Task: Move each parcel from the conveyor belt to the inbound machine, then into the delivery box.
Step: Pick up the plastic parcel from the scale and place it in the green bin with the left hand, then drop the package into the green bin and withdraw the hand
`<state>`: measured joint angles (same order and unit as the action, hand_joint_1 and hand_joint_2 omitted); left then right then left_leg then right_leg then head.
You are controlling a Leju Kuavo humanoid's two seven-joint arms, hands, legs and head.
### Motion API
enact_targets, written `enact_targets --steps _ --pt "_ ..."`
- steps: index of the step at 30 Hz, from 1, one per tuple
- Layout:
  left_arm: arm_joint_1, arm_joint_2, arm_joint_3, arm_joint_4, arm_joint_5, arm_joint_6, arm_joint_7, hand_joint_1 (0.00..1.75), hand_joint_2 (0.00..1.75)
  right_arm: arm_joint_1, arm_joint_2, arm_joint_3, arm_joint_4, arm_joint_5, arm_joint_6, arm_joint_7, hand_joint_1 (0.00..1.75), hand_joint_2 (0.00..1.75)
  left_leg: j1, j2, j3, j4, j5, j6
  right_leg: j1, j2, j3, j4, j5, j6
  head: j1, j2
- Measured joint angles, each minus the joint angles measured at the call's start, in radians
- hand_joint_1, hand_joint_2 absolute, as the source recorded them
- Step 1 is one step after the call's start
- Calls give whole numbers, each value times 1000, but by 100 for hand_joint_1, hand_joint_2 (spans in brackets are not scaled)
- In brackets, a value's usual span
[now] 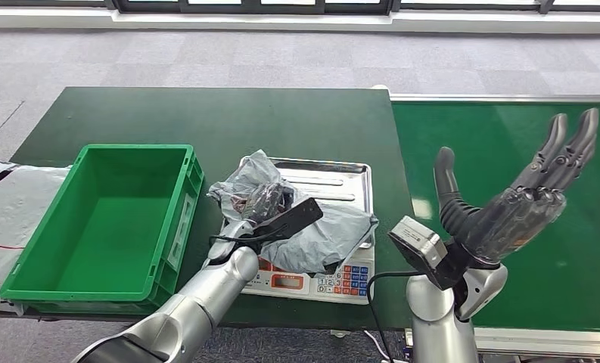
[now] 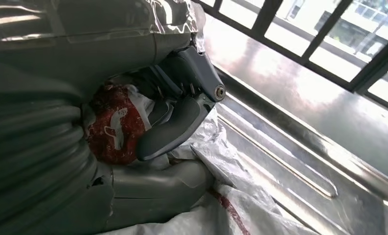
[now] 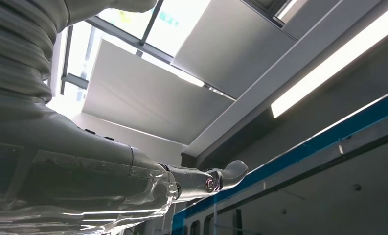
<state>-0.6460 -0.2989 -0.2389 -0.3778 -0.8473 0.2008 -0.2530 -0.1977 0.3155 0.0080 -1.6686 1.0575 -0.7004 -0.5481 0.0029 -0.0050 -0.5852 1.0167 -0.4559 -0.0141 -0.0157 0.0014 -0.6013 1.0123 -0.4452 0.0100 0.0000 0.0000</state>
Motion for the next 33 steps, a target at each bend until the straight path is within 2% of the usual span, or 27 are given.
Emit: enact_targets --steps 3,7,9,15,21,29,33 --pt "1 2 8 -9 1 76 6 175 175 0 0 -1 -1 0 0 -2 0 175 0 0 0 0 0 0 0 0 0 0 0 0 0 0" --pt "1 11 46 -63 3 255 2 175 175 1 0 -7 -8 -2 0 -18 0 175 0 0 -1 0 0 0 0 0 -1 0 0 0 0 0" --pt "0 17 72 -104 2 314 -4 175 175 2 0 -11 -9 -6 0 -25 0 175 0 0 -1 0 0 0 0 0 -1 0 0 0 0 0" --pt "4 29 115 -186 -2 341 -8 175 175 2 0 -18 -11 -9 0 -29 0 175 0 0 -1 0 0 0 0 0 -1 0 0 0 0 0" --pt "44 34 165 -306 -35 476 -15 175 175 2 0 -22 -12 -7 0 -22 0 175 0 0 -1 0 0 0 0 0 -1 0 0 0 0 0" --pt "170 32 272 -594 -274 500 13 175 175 4 0 -28 -8 -17 0 -43 0 175 0 0 -2 0 0 -1 0 1 -2 0 0 0 0 0" --pt "207 16 359 -695 -413 501 44 175 175 5 0 -31 -6 -17 0 -37 0 175 0 0 -2 0 0 -1 0 1 -2 0 0 0 0 0"
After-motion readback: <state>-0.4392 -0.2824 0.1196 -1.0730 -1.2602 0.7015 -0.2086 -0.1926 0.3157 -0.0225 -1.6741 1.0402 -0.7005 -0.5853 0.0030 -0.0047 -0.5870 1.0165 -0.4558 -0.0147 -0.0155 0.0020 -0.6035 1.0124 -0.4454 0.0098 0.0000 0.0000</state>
